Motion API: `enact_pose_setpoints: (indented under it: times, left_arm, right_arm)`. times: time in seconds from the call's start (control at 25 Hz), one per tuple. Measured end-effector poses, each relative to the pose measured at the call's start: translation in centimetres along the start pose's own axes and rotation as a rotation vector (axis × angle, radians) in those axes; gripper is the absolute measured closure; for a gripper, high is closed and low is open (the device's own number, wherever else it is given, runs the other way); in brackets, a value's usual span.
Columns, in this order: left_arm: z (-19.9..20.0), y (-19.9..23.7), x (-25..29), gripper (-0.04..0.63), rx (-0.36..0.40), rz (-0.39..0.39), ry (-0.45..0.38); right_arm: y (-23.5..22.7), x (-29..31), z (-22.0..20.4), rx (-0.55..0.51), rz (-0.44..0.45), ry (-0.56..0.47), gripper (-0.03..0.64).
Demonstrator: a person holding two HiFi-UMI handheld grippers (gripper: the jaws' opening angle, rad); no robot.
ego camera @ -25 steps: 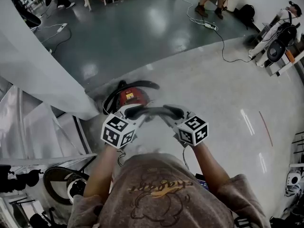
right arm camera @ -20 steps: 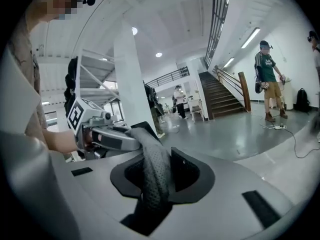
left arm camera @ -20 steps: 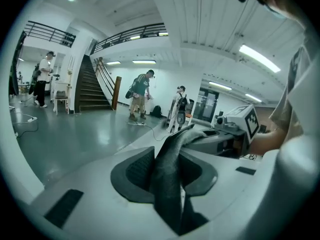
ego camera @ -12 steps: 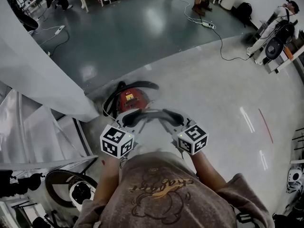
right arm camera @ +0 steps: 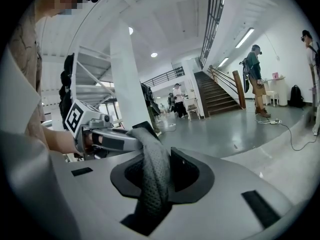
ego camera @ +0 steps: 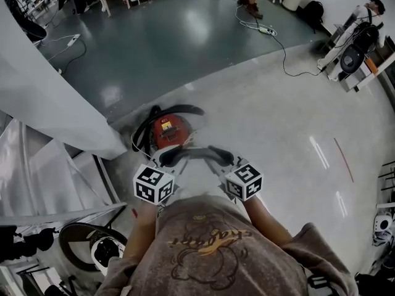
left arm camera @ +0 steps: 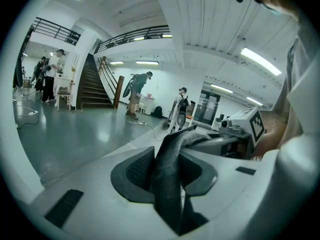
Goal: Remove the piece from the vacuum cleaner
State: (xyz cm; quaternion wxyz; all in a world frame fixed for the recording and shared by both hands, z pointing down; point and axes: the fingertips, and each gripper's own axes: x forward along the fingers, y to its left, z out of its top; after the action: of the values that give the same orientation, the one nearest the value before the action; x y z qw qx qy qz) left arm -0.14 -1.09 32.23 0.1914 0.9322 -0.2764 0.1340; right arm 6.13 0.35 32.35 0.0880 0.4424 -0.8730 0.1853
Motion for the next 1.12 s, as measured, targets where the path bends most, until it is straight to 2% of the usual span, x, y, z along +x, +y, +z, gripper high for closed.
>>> enact_pose_setpoints:
  times: [1.12]
  left_arm:
    - [-0.8,0.5,-0.9,0.502,-0.054,0.069,0.004]
  right_arm:
    - [0.8,0.6,-0.9,0.039,-0.030,0.020,0.548]
